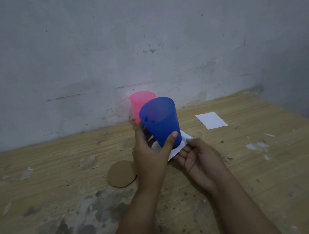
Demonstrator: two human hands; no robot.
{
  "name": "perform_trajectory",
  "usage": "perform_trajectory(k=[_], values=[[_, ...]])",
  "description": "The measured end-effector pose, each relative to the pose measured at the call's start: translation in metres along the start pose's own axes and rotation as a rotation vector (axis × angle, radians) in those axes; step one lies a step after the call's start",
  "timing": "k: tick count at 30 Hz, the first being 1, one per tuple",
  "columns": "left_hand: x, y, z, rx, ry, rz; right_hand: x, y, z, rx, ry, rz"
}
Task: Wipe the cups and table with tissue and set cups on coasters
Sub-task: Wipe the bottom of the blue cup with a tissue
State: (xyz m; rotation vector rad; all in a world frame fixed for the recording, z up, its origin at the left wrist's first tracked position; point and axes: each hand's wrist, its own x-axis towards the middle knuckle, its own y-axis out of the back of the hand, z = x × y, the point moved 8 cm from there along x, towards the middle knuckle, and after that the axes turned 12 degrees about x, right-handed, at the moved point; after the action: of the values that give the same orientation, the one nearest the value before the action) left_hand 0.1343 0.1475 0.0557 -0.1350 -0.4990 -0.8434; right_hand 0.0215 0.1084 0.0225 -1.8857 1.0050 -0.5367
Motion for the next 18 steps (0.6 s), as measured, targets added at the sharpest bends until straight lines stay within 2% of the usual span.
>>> perform_trajectory(k=[9, 15, 18], values=[[-0.0032, -0.003, 0.0041, 0.014, -0.031, -0.023, 0.0005, 0.0097, -0.0011, 0.061, 0.02, 0.109], [-0.003, -0.0035, 0.0047, 0.024, -0.028, -0.034, -0.0008, 0.0045, -0.0005, 0.117, 0.012, 0.073], [-0.0017, -0.0018, 0.0054, 0.032, -0.022, -0.029, -0.0007, 0.0078, -0.0001, 0.079, 0.012, 0.107]])
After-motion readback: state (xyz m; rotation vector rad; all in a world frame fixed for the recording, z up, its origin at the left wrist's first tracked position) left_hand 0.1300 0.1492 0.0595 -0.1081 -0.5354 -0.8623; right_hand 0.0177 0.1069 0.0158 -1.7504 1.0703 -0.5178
